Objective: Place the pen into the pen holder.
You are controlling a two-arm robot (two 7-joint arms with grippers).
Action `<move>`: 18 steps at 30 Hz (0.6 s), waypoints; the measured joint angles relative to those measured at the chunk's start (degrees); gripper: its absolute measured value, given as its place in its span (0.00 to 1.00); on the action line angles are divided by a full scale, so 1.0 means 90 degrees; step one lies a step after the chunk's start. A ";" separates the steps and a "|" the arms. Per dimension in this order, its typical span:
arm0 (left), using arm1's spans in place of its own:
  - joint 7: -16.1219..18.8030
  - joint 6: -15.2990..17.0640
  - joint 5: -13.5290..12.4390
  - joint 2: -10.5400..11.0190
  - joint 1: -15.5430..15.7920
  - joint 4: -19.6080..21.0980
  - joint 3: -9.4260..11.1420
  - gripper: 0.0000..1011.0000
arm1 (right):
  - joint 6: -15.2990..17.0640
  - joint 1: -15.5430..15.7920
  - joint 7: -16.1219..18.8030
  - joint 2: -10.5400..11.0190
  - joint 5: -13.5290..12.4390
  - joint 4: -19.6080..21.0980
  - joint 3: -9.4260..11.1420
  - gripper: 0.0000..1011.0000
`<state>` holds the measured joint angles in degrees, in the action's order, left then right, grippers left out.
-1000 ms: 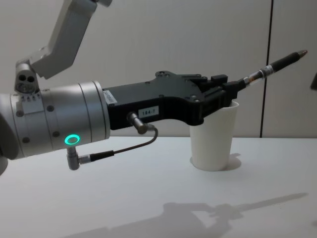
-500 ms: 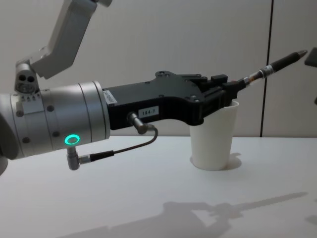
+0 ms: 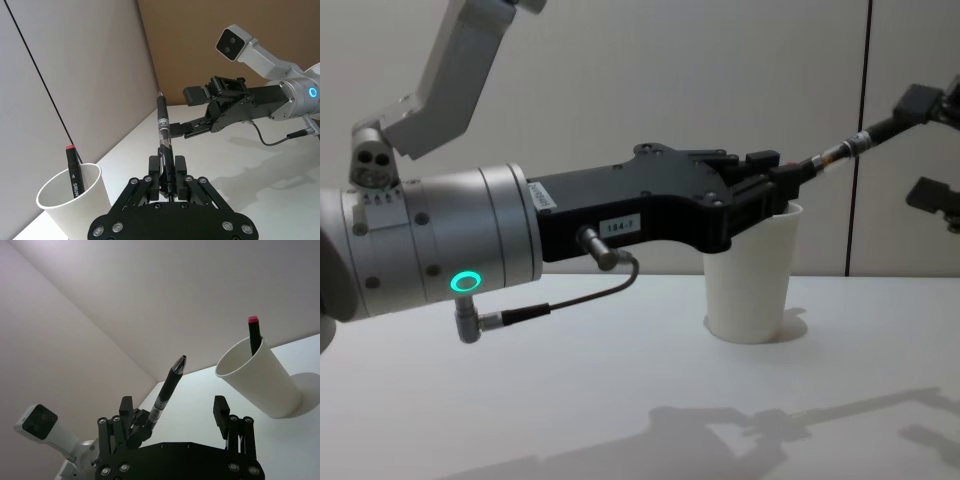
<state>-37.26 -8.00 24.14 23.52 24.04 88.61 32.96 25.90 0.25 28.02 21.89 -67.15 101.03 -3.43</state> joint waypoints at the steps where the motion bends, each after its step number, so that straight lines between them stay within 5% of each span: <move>1: 0.0000 0.0000 0.0000 0.0000 0.0000 0.0000 0.0000 0.18 | 0.0000 -0.0018 0.0004 -0.0011 -0.0008 -0.0017 -0.0016 0.99; 18: 0.0000 0.0000 -0.0001 0.0000 0.0000 0.0000 0.0000 0.18 | -0.0192 -0.0278 0.0091 -0.0257 -0.0151 -0.0307 -0.0294 0.99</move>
<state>-37.26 -8.00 24.14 23.52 24.04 88.61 32.96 24.17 -2.26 28.83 19.57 -68.51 98.27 -6.08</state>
